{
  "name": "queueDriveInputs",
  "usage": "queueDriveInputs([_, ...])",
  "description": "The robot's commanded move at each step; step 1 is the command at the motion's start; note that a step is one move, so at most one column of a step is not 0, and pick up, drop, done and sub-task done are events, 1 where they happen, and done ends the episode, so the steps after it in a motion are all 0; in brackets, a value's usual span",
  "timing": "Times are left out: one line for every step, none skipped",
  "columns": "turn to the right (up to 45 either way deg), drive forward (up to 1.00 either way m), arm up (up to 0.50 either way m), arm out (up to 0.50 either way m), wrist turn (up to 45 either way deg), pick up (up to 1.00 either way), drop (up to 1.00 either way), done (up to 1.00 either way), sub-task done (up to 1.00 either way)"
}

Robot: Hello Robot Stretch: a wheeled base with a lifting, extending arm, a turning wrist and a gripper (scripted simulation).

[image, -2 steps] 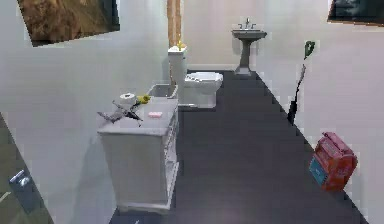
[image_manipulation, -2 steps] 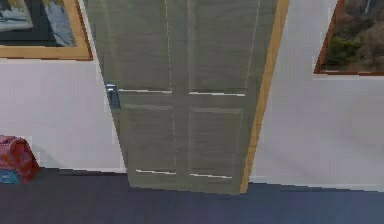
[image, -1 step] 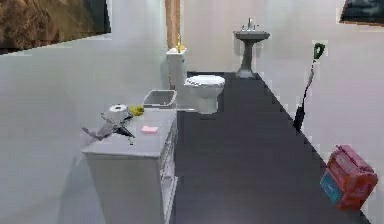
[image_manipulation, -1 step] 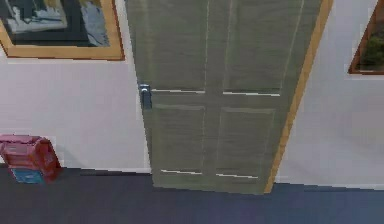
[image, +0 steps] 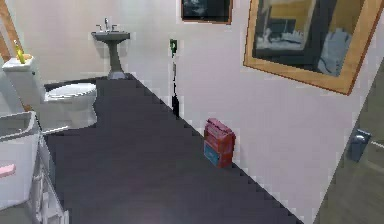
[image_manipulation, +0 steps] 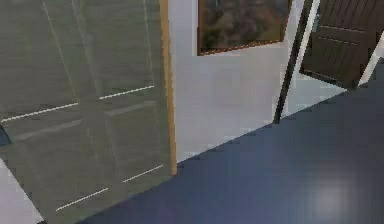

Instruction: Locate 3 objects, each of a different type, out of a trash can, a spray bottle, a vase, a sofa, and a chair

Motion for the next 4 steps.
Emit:
queueDriveInputs([0.0, 0.85, 0.0, 0.0, 0.0, 0.0, 0.0, 0.0, 0.0])
queueDriveInputs([-42.0, 0.0, 0.0, 0.0, 0.0, 0.0, 0.0, 0.0, 0.0])
queueDriveInputs([0.0, 0.75, 0.0, 0.0, 0.0, 0.0, 0.0, 0.0, 0.0])
queueDriveInputs([-42.0, 0.0, 0.0, 0.0, 0.0, 0.0, 0.0, 0.0, 0.0])
